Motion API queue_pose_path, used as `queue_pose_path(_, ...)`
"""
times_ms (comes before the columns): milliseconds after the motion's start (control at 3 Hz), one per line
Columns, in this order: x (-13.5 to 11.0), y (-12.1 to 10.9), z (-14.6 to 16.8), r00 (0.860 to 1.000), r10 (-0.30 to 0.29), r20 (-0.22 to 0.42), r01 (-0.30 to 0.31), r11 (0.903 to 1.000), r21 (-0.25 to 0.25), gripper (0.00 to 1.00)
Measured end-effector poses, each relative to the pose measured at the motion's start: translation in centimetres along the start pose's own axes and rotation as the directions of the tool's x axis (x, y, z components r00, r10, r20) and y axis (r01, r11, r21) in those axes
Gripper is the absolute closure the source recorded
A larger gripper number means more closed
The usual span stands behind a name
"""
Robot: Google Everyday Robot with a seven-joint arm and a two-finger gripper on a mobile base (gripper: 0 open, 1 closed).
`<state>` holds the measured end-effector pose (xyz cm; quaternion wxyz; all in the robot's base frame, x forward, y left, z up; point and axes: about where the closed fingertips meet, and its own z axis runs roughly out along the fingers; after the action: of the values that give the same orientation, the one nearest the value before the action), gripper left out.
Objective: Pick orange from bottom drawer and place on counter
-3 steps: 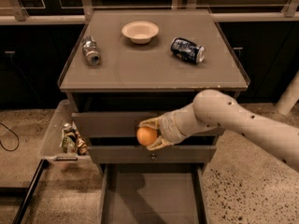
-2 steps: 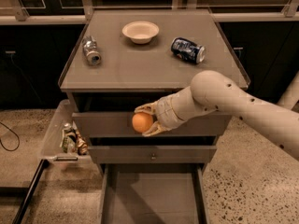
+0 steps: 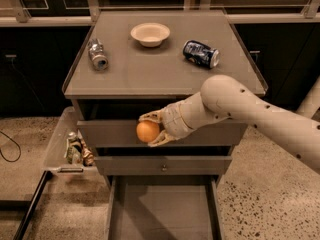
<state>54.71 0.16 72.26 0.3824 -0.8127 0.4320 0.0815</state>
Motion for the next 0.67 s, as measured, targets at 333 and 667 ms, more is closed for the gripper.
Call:
queue_pose_path(333,-3.5,-0.6,-1.9,0.997,-0.069,0.032,0.068,0.9973,0.026,1.00)
queue_pose_path(667,-6.4,-3.4,-5.7,0.993,-0.114,0.016,0.113,0.9899,0.086,1.00)
